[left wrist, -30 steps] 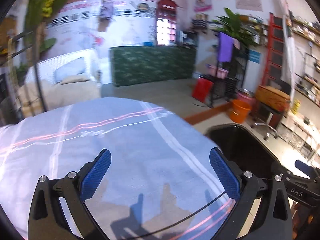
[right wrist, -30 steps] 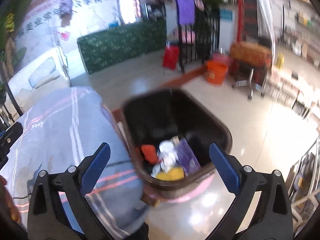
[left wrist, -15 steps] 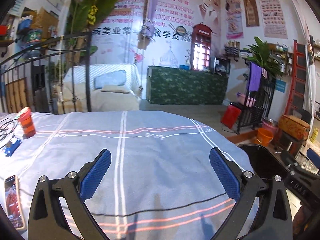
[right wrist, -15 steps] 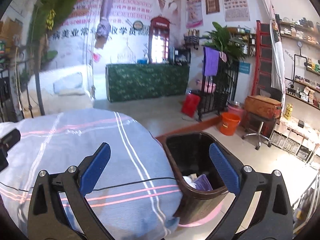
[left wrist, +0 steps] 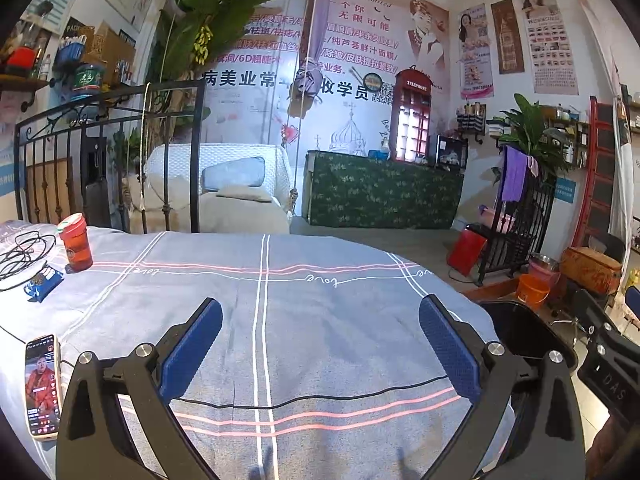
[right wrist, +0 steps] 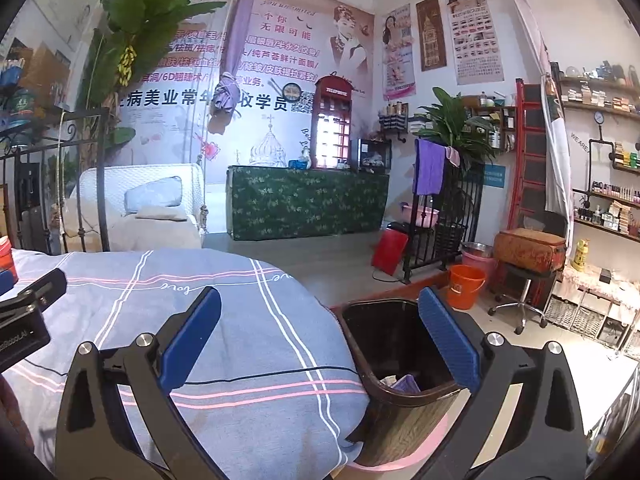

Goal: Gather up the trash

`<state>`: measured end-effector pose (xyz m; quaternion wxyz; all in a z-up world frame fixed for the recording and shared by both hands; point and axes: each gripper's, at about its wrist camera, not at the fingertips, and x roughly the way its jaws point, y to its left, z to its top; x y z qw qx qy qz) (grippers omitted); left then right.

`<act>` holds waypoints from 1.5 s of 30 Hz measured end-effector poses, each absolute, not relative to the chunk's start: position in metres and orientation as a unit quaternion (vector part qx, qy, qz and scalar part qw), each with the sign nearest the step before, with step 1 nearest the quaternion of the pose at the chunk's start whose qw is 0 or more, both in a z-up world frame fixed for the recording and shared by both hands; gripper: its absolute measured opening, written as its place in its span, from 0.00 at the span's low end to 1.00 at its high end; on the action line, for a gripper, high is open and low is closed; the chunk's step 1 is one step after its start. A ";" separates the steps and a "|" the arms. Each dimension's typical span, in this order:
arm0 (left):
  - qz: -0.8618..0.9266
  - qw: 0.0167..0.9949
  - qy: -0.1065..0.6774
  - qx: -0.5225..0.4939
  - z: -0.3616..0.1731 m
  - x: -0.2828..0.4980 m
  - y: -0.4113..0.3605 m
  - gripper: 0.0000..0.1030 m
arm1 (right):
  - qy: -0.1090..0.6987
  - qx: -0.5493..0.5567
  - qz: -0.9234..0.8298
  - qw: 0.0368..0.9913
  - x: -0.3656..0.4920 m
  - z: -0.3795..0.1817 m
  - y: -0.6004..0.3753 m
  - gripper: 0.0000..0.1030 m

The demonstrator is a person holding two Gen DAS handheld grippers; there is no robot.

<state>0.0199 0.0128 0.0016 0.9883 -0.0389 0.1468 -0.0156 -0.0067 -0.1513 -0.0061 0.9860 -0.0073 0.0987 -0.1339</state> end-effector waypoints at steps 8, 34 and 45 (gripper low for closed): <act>-0.022 0.990 0.138 -0.031 0.000 0.013 0.009 0.94 | 0.097 -0.007 -0.130 0.987 -0.011 -0.006 -0.148 0.95; -0.018 0.990 0.136 -0.030 -0.001 0.010 0.008 0.94 | 0.102 0.001 -0.132 0.986 -0.010 -0.003 -0.153 0.95; -0.019 0.990 0.137 -0.028 -0.001 0.009 0.006 0.94 | 0.105 0.003 -0.132 0.986 -0.009 -0.004 -0.153 0.95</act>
